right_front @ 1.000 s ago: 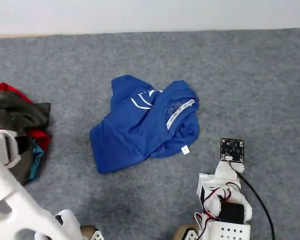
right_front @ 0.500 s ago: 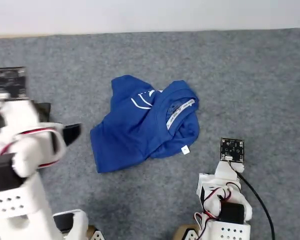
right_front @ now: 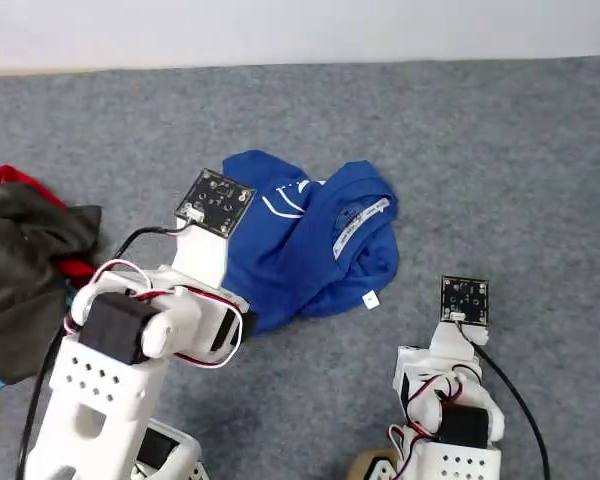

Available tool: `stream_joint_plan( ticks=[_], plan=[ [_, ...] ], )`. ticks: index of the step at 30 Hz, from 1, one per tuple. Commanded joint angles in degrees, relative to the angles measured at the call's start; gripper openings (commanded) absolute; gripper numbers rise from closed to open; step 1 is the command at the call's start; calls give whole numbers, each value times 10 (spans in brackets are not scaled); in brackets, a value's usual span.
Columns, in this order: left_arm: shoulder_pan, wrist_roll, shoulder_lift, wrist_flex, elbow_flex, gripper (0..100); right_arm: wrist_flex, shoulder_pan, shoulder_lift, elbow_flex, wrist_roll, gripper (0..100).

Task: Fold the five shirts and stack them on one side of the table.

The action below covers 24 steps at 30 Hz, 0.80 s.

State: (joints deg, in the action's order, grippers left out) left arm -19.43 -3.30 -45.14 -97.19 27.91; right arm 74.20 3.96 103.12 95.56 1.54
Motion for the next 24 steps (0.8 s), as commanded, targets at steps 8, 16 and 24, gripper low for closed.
stream_joint_plan(
  ticks=[8,16,24],
  plan=[
    [69,6,-11,11,3,126,5,-4,4,9,-5,9],
    [75,8,-5,21,5,130,-25,1,5,-6,-7,9],
    [149,87,116,52,-8,130,-70,-42,-3,-135,-8,9]
  ],
)
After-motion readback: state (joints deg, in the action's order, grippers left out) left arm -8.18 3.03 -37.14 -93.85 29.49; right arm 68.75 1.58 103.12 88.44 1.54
